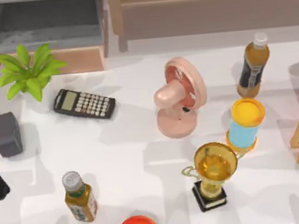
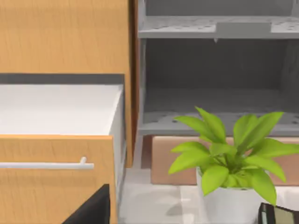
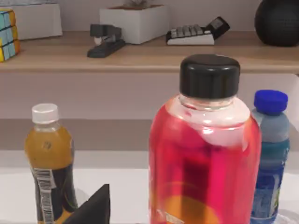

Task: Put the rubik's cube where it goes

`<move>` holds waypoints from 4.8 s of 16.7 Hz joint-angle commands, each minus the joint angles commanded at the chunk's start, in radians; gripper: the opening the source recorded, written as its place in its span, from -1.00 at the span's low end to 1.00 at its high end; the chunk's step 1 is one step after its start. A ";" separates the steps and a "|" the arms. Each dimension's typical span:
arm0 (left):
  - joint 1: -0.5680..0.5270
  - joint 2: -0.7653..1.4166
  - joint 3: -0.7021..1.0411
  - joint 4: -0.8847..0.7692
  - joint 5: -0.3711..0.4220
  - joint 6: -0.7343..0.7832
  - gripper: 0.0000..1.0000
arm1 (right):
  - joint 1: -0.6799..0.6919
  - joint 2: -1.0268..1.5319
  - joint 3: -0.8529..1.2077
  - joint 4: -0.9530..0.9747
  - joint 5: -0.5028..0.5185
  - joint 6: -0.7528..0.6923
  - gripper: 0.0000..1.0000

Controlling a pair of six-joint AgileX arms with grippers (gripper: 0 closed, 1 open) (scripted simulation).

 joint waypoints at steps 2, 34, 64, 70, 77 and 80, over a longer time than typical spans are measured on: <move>0.000 0.000 0.000 0.000 0.000 0.000 1.00 | 0.000 0.000 0.000 0.000 0.000 0.000 1.00; -0.821 2.413 1.643 0.781 -0.773 0.015 1.00 | 0.000 0.000 0.000 0.000 0.000 0.000 1.00; -0.745 2.581 1.967 0.621 -0.695 0.011 -0.21 | 0.000 0.000 0.000 0.000 0.000 0.000 1.00; -0.745 2.581 1.967 0.621 -0.695 0.011 -1.00 | 0.000 0.000 0.000 0.000 0.000 0.000 1.00; -0.745 2.581 1.967 0.621 -0.695 0.011 -1.00 | 0.000 0.000 0.000 0.000 0.000 0.000 1.00; -0.747 2.567 1.966 0.624 -0.699 0.015 -1.00 | 0.000 0.000 0.000 0.000 0.000 0.000 1.00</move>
